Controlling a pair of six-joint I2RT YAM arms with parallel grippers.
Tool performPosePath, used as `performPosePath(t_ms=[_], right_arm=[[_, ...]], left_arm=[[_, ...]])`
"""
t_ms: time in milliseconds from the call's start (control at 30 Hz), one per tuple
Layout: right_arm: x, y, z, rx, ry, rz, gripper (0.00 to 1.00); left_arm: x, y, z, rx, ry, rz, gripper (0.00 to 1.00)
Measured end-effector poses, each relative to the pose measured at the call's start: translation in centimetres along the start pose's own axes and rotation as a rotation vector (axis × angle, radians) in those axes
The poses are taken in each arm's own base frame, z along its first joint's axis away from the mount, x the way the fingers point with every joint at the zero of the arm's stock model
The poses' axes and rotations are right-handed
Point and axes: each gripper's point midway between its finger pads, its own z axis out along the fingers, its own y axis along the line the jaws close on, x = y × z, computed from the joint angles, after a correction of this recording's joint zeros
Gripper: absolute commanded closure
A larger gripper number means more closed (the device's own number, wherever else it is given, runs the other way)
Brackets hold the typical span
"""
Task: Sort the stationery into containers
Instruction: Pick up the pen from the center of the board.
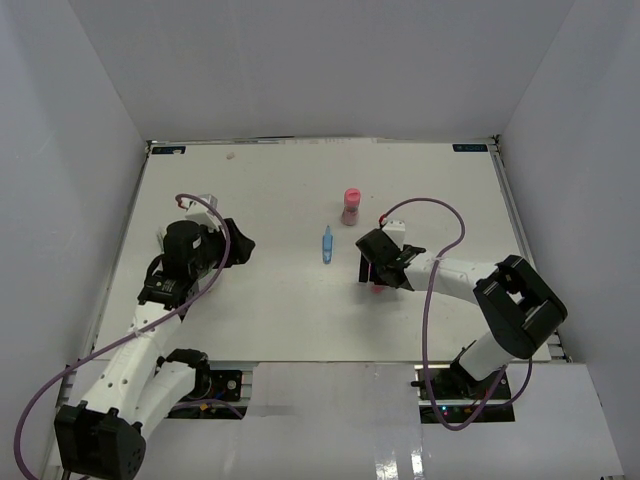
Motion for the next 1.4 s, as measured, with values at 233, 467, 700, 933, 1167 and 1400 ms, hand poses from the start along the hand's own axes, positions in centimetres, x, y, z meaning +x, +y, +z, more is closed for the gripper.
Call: performPosePath(t_ms=[233,467,700,933,1167,1400], right_arm=[[-0.2,0.9,0.0,-0.049,-0.014,-0.063,0.33],[0.4,3.7,-0.6,-0.21,-0.031,-0.249,0.37],[0.8,4.7,-1.0,-0.264,-0.039,-0.354,0.39],[0.9,4.3,-0.9,-0.255,-0.041,-0.379,0.41],[0.7,4.4,-0.7,-0.256,-0.047,-0.424,0.44],[-0.1,5.3,-0.1,-0.249,-0.053,-0.438,0.54]], left_arm=[[0.4,-0.8,-0.1,0.028,0.002,0.029,0.28],[0.4,-0.9,-0.2,0.031,0.0,0.035,0.28],[0.5,-0.9,-0.2,0.031,0.0,0.035,0.28],[0.9,-0.7,-0.1,0.028,0.009,0.034,0.28],[0.9,-0.7,-0.1,0.028,0.01,0.035,0.28],[1.0,-0.7,-0.1,0.028,0.011,0.04,0.28]])
